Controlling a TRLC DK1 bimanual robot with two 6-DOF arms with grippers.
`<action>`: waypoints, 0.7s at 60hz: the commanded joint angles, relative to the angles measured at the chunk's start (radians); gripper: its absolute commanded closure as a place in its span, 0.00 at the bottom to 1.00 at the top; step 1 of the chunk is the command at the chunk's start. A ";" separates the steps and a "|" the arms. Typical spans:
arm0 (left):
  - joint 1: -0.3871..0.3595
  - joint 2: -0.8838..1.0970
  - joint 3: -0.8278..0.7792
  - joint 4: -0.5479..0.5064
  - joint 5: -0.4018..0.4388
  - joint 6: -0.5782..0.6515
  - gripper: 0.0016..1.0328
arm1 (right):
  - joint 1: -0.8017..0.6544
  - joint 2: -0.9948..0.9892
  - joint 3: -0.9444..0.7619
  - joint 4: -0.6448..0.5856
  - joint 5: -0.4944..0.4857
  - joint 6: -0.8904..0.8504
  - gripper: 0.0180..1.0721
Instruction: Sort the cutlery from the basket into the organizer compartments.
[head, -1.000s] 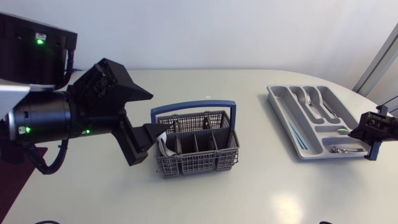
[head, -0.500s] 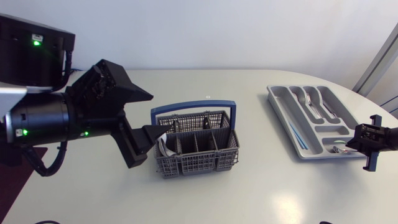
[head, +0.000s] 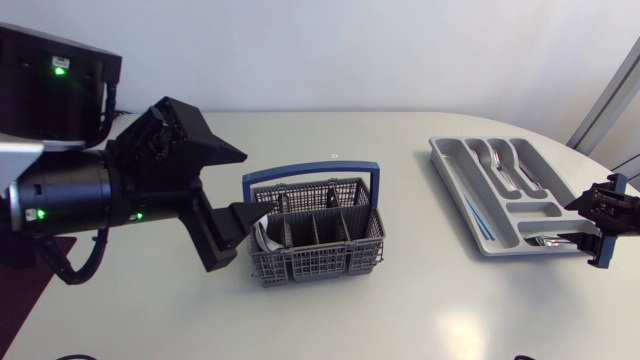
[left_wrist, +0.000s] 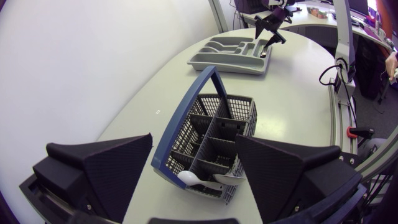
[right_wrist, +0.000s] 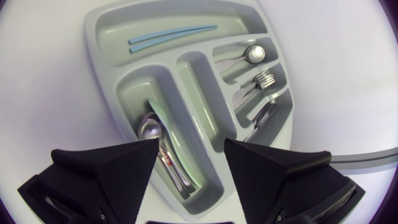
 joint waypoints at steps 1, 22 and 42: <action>-0.008 -0.019 -0.024 -0.009 -0.005 0.000 0.11 | -0.006 -0.070 -0.035 -0.058 -0.032 0.026 0.17; -0.033 -0.011 -0.054 -0.028 -0.007 0.048 0.11 | 0.129 -0.397 -0.194 -0.264 -0.145 0.219 0.14; 0.006 -0.053 -0.120 -0.029 0.010 0.094 0.11 | 0.463 -0.681 -0.275 -0.295 -0.151 0.658 0.14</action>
